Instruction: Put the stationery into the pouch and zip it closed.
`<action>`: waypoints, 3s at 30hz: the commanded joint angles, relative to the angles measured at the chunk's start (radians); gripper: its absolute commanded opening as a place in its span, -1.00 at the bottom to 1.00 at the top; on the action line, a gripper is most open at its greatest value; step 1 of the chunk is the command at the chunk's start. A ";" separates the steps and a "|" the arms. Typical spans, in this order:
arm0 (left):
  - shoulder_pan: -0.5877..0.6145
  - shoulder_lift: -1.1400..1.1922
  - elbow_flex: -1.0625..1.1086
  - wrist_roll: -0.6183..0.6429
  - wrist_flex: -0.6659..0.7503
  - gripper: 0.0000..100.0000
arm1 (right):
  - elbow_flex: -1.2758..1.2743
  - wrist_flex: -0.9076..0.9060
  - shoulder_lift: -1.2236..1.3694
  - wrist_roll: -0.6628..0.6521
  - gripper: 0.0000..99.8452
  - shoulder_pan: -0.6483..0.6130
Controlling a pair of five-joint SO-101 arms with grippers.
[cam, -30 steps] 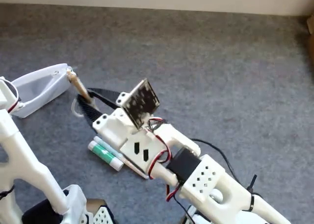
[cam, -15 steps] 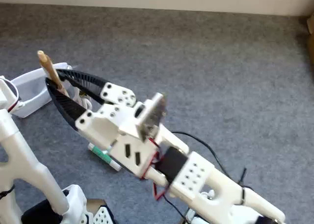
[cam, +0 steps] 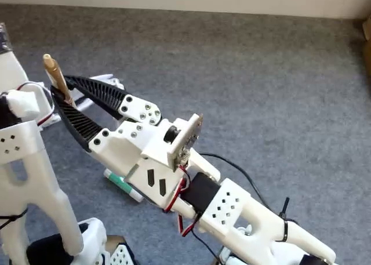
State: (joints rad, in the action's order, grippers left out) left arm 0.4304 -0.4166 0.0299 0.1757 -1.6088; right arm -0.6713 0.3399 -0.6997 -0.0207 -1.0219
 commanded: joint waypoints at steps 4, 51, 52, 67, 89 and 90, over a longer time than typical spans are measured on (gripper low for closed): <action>-0.044 -0.010 -0.012 0.003 -0.028 -0.99 | 0.068 0.030 -0.035 0.006 -0.99 0.079; -0.038 -0.010 -0.001 0.002 -0.025 -0.99 | 0.042 0.189 0.381 0.008 -0.99 0.071; -0.038 -0.010 -0.001 0.002 -0.025 -0.99 | 0.042 0.186 0.381 0.008 -0.99 0.071; -0.038 -0.008 -0.002 0.002 -0.025 -0.99 | 0.039 0.193 0.417 0.006 -0.98 0.122; -0.038 -0.008 -0.001 0.003 -0.031 -0.99 | 0.085 0.573 0.596 0.006 -0.98 0.165; -0.038 -0.008 -0.001 0.003 -0.031 -0.99 | 0.085 0.573 0.595 0.006 -0.98 0.162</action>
State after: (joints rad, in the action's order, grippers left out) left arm 0.4135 -0.4135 0.0330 0.1757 -1.6364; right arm -0.6222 0.8861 -0.0859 -0.0176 -0.8715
